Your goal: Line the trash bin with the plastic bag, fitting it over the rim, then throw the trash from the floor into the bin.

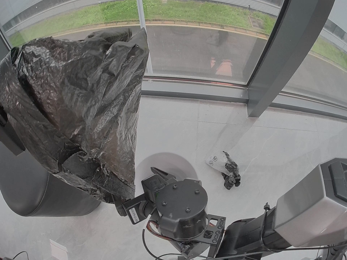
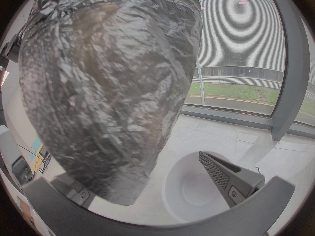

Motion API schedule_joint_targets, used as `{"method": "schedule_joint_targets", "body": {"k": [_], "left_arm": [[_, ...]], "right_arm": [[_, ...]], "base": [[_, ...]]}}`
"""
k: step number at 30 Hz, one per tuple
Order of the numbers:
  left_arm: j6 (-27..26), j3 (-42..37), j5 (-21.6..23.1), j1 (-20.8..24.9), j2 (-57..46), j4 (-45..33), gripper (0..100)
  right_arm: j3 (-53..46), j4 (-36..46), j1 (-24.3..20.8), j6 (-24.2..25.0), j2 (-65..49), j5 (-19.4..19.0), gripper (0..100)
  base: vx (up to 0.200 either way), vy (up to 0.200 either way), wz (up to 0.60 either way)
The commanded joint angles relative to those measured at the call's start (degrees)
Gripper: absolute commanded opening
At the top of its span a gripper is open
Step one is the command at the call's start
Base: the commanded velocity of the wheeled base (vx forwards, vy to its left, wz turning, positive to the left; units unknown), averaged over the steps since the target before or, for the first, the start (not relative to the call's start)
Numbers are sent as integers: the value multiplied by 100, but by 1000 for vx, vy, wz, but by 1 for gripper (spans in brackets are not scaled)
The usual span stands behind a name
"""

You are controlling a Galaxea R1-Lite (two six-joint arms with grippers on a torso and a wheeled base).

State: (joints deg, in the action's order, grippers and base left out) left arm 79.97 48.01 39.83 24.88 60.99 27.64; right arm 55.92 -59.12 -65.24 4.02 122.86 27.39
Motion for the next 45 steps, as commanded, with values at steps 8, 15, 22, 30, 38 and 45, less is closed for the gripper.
{"method": "schedule_joint_targets", "body": {"k": [8,15,22,30,38,45], "left_arm": [[10,-19,16,8,-105,-13,0],[1,-81,8,8,-114,-13,0],[1,-90,8,-1,-140,-21,0],[-808,-696,-10,-62,-166,-39,0],[-2337,-1628,-28,-89,-96,-136,0],[-2803,-2094,-1,70,-158,-136,0]], "right_arm": [[367,-82,144,-279,212,12,100],[332,-301,144,-341,248,64,0],[-160,-495,117,-842,124,64,0],[-828,-328,328,-710,-508,249,0],[-1259,894,557,600,-1194,100,0],[-1496,2775,961,846,-2275,-2098,0]], "base": [[0,0,0],[0,0,0],[0,0,0],[0,0,0],[0,0,0],[0,0,0]]}}
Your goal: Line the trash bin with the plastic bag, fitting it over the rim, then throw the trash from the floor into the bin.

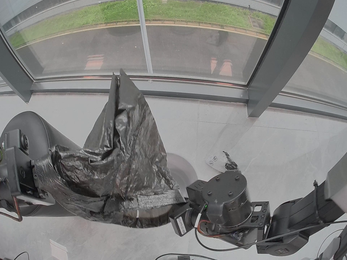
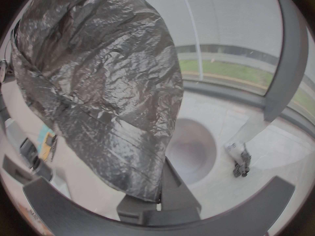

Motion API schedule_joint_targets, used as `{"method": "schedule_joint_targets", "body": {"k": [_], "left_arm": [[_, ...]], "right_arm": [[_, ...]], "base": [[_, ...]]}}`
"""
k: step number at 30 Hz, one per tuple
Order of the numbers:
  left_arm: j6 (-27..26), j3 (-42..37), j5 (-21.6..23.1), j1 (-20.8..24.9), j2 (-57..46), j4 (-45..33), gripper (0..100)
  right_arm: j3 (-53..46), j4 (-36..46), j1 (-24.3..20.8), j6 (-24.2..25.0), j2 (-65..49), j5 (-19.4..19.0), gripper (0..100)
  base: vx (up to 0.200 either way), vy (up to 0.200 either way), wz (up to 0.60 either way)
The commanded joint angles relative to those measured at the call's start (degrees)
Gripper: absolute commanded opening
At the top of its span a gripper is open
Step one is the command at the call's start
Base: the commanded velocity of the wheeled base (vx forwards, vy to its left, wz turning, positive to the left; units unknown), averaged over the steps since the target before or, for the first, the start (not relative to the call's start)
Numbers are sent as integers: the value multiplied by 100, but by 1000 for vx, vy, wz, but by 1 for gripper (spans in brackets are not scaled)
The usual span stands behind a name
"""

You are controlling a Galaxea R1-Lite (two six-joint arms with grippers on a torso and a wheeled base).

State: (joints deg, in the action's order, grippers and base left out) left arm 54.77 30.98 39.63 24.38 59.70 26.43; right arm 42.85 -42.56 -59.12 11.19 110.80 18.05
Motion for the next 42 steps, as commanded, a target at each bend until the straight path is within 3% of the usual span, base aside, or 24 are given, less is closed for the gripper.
{"method": "schedule_joint_targets", "body": {"k": [1,4,8,18,24,28,42], "left_arm": [[-318,-435,18,155,-37,-6,0],[-397,-514,18,199,-20,-6,0],[-424,-602,27,234,42,11,0],[-564,-663,133,445,657,205,0],[-582,-672,133,594,1044,354,0],[-573,-716,133,708,1246,354,0],[-582,-883,124,682,1712,363,0]], "right_arm": [[-84,1689,446,138,-1289,-1691,0],[329,3008,692,138,-1561,-2632,0],[707,3816,973,129,-1588,-3115,0],[681,4414,955,85,-1623,-3686,0],[725,4801,947,50,-1667,-3818,0],[646,4906,955,59,-1676,-4249,0],[690,4713,1035,50,-1043,-4381,0]], "base": [[0,0,0],[0,0,0],[0,0,0],[0,0,0],[0,0,0],[0,0,0],[0,0,0]]}}
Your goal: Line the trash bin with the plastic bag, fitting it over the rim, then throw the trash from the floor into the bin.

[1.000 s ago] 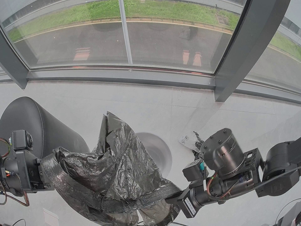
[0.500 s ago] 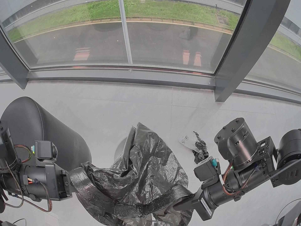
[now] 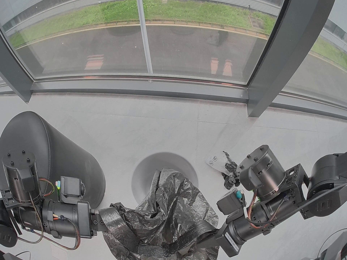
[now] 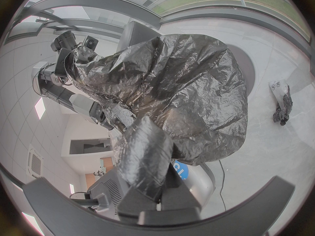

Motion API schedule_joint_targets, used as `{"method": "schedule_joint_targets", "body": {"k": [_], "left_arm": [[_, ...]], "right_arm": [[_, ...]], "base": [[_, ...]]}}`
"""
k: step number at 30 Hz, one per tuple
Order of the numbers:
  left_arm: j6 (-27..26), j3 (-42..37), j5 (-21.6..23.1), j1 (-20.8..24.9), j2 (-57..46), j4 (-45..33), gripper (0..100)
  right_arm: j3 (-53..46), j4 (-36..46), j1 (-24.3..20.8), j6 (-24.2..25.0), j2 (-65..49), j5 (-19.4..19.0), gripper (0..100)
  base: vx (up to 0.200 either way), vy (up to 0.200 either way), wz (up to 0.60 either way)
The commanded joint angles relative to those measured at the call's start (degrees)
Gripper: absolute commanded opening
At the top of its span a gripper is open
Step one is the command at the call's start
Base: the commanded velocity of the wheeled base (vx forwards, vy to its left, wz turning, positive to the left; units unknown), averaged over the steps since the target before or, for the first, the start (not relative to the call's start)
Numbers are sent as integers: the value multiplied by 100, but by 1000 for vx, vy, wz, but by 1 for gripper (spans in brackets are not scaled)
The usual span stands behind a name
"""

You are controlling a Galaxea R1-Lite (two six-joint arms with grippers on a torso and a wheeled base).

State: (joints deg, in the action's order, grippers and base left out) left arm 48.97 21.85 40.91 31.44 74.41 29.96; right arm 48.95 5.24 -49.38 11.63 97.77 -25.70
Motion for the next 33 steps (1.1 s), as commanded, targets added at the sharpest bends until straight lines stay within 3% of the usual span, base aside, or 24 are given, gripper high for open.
{"method": "schedule_joint_targets", "body": {"k": [1,10,22,33], "left_arm": [[-10,48,-4,-24,293,18,0],[-1,171,5,-270,979,528,0],[42,241,57,-455,1207,713,0],[209,347,620,-630,1638,721,0]], "right_arm": [[115,-137,104,6,313,3,0],[168,-1368,491,76,893,21,0],[71,-1605,720,85,1051,-49,0],[10,-1658,720,147,1192,-234,0]], "base": [[0,0,0],[0,0,0],[0,0,0],[0,0,0]]}}
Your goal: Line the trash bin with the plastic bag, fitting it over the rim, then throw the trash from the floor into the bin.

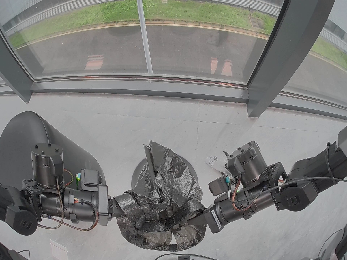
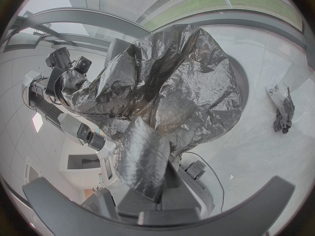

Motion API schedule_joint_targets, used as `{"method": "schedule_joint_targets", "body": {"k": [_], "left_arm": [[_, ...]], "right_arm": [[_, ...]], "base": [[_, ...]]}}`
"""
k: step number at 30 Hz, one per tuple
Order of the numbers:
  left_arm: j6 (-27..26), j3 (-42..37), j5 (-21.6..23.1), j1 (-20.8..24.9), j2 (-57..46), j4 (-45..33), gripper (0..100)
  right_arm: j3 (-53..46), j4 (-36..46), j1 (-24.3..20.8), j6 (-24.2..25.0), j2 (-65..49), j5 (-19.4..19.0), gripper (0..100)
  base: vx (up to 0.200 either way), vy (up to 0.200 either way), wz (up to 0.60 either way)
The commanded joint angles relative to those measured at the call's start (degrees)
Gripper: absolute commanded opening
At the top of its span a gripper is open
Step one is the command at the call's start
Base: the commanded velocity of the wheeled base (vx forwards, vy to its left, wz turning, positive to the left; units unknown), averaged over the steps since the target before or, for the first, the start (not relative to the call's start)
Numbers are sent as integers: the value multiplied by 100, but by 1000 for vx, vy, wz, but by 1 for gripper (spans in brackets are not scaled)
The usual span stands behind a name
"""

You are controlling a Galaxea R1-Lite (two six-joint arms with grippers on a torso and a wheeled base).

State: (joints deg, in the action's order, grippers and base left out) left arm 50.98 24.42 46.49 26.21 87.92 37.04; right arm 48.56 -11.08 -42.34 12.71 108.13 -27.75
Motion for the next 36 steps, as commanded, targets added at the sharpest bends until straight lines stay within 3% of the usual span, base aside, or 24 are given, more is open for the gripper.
{"method": "schedule_joint_targets", "body": {"k": [1,8,12,16,20,30,36], "left_arm": [[8,133,61,-151,375,23,0],[-9,336,70,-468,683,41,0],[-44,459,53,-617,841,67,0],[-53,573,61,-854,1105,401,0],[-36,564,70,-881,1289,656,0],[-123,476,44,-872,1474,665,0],[-712,169,9,-828,1474,656,0]], "right_arm": [[58,-114,24,91,200,-29,0],[31,-1265,147,592,569,6,0],[58,-1643,173,636,753,59,0],[58,-2205,182,768,999,358,0],[49,-2434,261,926,1140,393,0],[-189,-2469,331,847,1202,419,0],[-646,-2865,331,609,1254,428,0]], "base": [[0,0,0],[0,0,0],[0,0,0],[0,0,0],[0,0,0],[0,0,0],[0,0,0]]}}
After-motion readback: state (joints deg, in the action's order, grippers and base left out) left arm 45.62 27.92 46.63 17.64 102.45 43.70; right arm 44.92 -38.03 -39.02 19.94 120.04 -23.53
